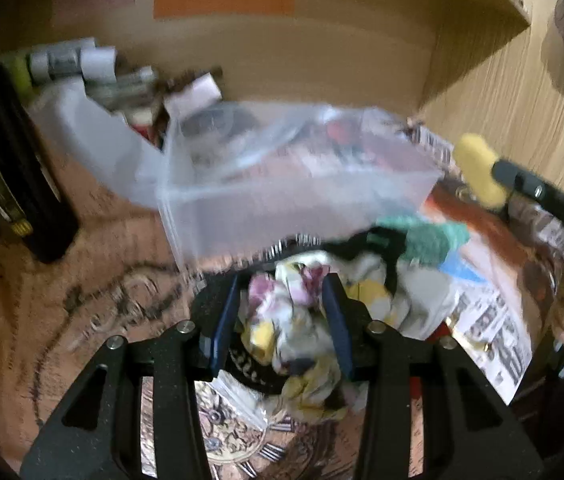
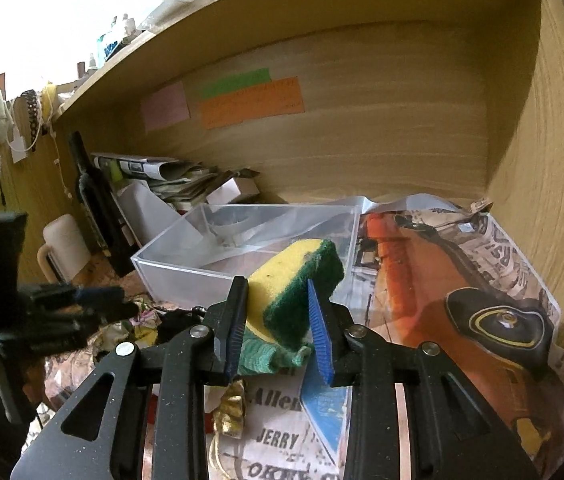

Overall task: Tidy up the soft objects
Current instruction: 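Carry the scrunchie and sponge with both tools over the clear plastic box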

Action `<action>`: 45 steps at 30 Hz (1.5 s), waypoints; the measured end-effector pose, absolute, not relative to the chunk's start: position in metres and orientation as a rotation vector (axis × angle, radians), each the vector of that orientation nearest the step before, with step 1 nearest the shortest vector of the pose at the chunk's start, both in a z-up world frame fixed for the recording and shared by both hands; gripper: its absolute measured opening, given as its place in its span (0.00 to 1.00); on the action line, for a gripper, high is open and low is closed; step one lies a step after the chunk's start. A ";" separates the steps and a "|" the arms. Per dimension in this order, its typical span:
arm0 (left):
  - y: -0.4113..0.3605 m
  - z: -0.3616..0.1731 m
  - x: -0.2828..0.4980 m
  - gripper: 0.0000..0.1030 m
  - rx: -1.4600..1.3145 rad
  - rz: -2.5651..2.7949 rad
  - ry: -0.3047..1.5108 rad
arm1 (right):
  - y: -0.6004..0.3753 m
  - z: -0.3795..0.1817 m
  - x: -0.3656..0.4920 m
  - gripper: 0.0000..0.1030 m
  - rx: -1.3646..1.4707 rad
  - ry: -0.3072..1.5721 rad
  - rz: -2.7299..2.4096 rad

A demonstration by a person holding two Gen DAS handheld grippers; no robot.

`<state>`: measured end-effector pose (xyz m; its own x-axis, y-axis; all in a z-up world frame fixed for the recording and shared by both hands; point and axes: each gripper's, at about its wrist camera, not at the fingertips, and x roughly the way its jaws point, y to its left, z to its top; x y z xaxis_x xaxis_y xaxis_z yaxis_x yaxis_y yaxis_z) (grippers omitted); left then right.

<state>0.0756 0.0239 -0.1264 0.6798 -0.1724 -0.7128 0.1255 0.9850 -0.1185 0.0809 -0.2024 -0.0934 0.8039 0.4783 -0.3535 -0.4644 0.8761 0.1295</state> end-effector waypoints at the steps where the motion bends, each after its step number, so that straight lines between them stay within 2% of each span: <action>1: 0.025 -0.130 0.075 0.41 -0.064 -0.167 0.812 | -0.202 -0.093 0.081 0.27 0.037 0.391 0.506; 3: 0.025 -0.132 0.073 0.41 -0.067 -0.176 0.801 | -0.202 -0.093 0.081 0.28 0.036 0.391 0.505; 4: 0.025 -0.132 0.072 0.37 -0.067 -0.178 0.794 | -0.202 -0.093 0.081 0.28 0.035 0.392 0.505; 5: 0.025 -0.130 0.071 0.21 -0.069 -0.182 0.787 | -0.201 -0.093 0.082 0.28 0.034 0.393 0.505; 6: 0.025 -0.129 0.070 0.16 -0.069 -0.187 0.787 | -0.201 -0.093 0.082 0.28 0.034 0.393 0.505; 8: 0.028 -0.124 0.070 0.12 -0.072 -0.176 0.769 | -0.199 -0.092 0.084 0.28 0.031 0.394 0.508; 18: 0.033 -0.061 0.074 0.11 -0.064 -0.138 0.576 | -0.186 -0.073 0.098 0.28 0.002 0.348 0.533; 26: 0.037 -0.028 0.111 0.11 -0.066 -0.091 0.472 | -0.175 -0.057 0.130 0.28 -0.012 0.342 0.545; 33: 0.040 -0.046 0.164 0.11 -0.081 -0.079 0.575 | -0.153 -0.064 0.169 0.28 -0.058 0.432 0.545; 45: 0.042 -0.101 0.220 0.11 -0.069 -0.089 0.796 | -0.137 -0.108 0.221 0.29 -0.090 0.665 0.541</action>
<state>0.2201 0.0418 -0.1012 0.6962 -0.1057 -0.7101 0.0535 0.9940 -0.0956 0.2207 -0.1370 -0.1083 0.6551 0.4483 -0.6082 -0.5046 0.8587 0.0895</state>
